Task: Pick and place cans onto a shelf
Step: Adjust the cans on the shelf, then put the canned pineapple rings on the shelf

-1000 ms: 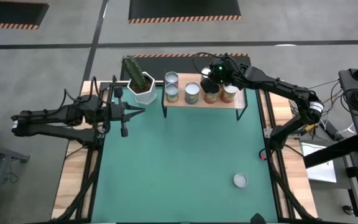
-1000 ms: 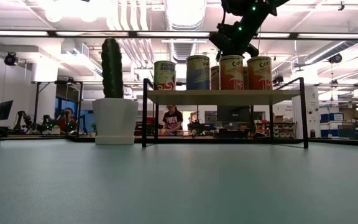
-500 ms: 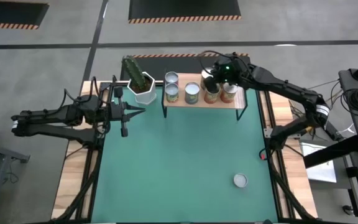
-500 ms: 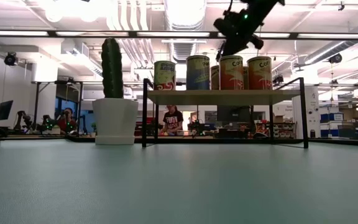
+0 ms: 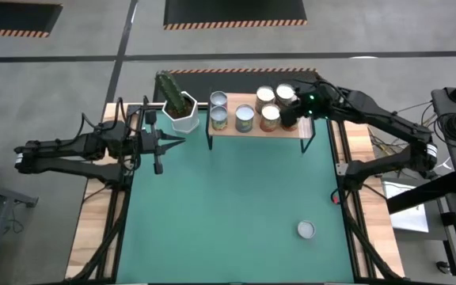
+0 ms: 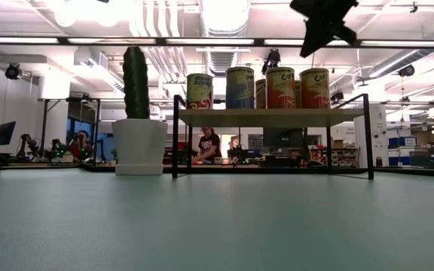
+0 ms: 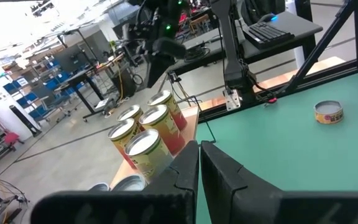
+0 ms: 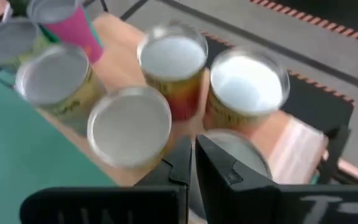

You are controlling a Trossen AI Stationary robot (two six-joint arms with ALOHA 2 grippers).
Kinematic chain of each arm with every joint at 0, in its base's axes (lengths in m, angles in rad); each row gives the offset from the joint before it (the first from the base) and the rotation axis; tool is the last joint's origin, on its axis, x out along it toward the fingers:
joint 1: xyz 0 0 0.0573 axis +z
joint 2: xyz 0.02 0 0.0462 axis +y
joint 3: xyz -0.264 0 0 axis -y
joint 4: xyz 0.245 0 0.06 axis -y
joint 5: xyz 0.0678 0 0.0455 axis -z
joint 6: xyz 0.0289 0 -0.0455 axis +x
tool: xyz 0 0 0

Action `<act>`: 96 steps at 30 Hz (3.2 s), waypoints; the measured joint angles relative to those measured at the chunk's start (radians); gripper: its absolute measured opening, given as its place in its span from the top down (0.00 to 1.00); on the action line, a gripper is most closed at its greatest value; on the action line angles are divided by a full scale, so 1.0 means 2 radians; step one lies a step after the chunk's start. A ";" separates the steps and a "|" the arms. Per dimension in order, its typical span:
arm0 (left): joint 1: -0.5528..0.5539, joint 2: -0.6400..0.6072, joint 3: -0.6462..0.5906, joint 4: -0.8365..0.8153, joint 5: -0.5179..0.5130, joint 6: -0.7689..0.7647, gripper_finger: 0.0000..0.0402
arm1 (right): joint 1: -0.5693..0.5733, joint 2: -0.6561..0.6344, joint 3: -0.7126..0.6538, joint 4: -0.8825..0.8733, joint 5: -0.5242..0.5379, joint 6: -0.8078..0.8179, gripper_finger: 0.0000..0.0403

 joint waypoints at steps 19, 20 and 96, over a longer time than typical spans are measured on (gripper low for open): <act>0.000 0.000 0.000 0.004 0.000 -0.004 1.00 | 0.021 -0.013 -0.080 -0.003 0.045 0.055 0.97; 0.000 0.000 0.000 0.005 0.000 -0.004 1.00 | 0.021 -0.010 -0.079 -0.002 0.045 0.056 0.97; 0.000 0.000 0.000 0.006 0.000 -0.020 1.00 | 0.224 -0.026 -0.033 -0.012 -0.003 0.139 0.97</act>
